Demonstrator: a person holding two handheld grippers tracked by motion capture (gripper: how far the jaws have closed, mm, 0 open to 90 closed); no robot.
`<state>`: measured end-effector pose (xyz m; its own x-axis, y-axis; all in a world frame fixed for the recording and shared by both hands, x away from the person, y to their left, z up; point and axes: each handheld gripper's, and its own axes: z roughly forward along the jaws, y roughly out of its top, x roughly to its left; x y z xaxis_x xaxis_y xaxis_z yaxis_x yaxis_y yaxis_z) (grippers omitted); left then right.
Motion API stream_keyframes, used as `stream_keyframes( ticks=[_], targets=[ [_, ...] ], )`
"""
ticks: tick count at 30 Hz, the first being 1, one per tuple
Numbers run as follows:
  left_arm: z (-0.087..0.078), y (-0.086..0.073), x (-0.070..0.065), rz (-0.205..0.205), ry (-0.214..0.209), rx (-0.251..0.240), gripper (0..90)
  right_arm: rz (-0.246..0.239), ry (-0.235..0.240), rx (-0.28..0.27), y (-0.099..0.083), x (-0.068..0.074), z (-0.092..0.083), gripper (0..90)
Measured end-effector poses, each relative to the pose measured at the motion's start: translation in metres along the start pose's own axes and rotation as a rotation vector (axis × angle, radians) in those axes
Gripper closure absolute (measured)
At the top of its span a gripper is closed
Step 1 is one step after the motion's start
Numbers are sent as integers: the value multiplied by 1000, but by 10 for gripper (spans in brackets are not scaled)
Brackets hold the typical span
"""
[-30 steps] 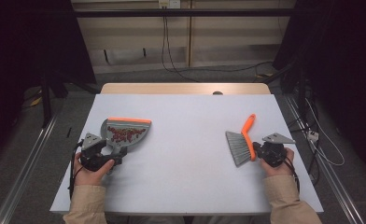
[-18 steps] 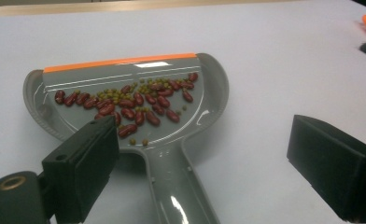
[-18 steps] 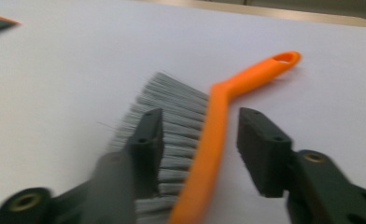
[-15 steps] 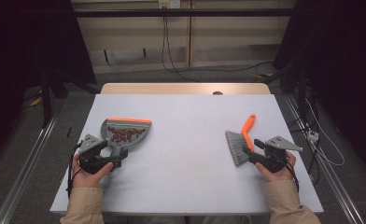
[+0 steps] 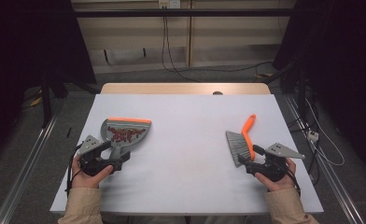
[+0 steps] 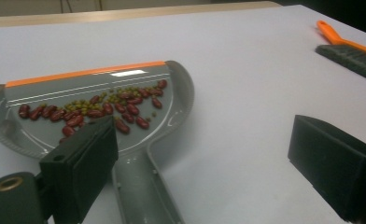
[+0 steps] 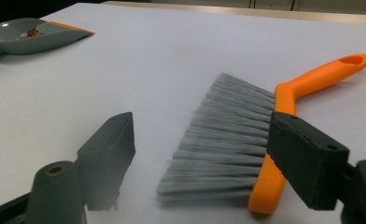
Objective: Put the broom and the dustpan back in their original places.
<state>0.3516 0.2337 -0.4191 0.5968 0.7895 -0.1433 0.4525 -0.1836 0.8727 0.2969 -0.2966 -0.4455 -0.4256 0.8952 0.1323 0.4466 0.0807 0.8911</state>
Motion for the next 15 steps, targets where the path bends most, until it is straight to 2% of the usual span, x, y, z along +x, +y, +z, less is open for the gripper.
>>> stream_keyframes(
  ticks=[8,14,15],
  targets=[
    [-3,-4,-3,20,-44,2,83,-13,19,18,-6,0,-7,205],
    [-5,-8,-4,18,-60,12,82,-30,25,27,-10,-1,-10,201],
    [-5,-8,-4,30,-58,18,82,-28,24,31,-10,-1,-11,201]
  ],
)
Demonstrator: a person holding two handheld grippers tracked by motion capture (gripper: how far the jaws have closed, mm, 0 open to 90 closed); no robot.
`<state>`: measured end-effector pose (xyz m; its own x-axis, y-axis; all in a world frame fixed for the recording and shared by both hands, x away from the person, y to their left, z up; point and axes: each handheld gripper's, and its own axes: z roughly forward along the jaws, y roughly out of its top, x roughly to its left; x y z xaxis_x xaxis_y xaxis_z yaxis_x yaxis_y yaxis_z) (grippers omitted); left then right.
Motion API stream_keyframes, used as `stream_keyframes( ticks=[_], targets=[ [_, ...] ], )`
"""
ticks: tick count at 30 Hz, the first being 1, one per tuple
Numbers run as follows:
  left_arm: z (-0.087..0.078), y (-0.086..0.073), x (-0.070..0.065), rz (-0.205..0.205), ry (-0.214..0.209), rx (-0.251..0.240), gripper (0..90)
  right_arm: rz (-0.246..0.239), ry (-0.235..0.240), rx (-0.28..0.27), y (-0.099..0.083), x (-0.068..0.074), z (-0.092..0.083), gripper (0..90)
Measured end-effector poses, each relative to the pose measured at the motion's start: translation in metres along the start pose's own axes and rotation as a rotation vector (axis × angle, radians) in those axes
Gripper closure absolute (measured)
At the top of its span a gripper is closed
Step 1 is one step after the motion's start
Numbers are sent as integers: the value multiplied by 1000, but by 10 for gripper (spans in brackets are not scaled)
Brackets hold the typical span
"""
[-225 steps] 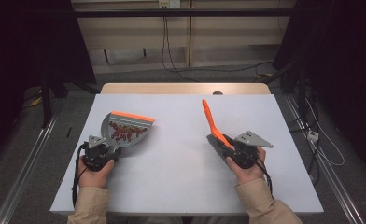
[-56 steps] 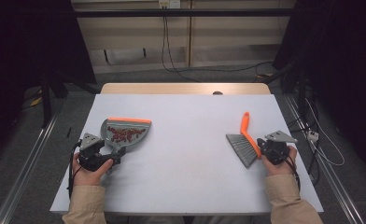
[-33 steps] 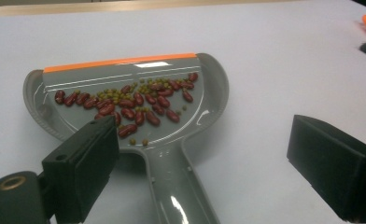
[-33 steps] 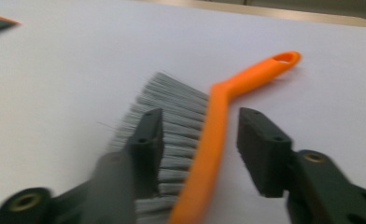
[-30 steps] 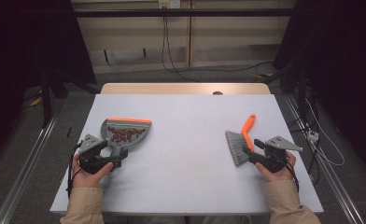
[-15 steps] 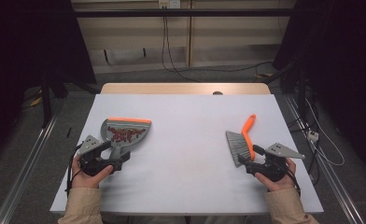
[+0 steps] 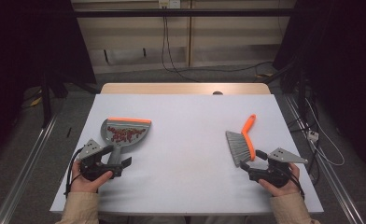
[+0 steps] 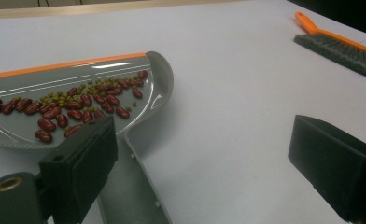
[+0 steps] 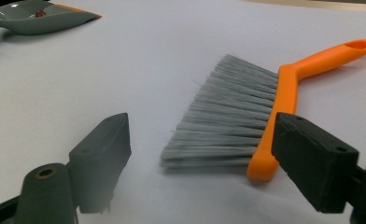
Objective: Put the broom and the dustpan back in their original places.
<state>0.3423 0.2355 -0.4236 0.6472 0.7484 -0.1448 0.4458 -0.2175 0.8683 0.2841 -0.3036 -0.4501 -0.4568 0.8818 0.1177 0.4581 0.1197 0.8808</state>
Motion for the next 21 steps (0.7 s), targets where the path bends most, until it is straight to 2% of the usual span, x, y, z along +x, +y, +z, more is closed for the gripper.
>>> stream_keyframes(
  ticks=[2,12,21],
  targets=[
    [0,-1,-1,-8,-7,-10,83,-5,4,4,-1,0,-2,200],
    [-5,-5,-4,20,-12,11,82,-22,-1,21,-6,-3,-9,195],
    [-7,-7,-4,18,-8,9,81,-24,-3,5,-5,-4,-8,195]
  ],
)
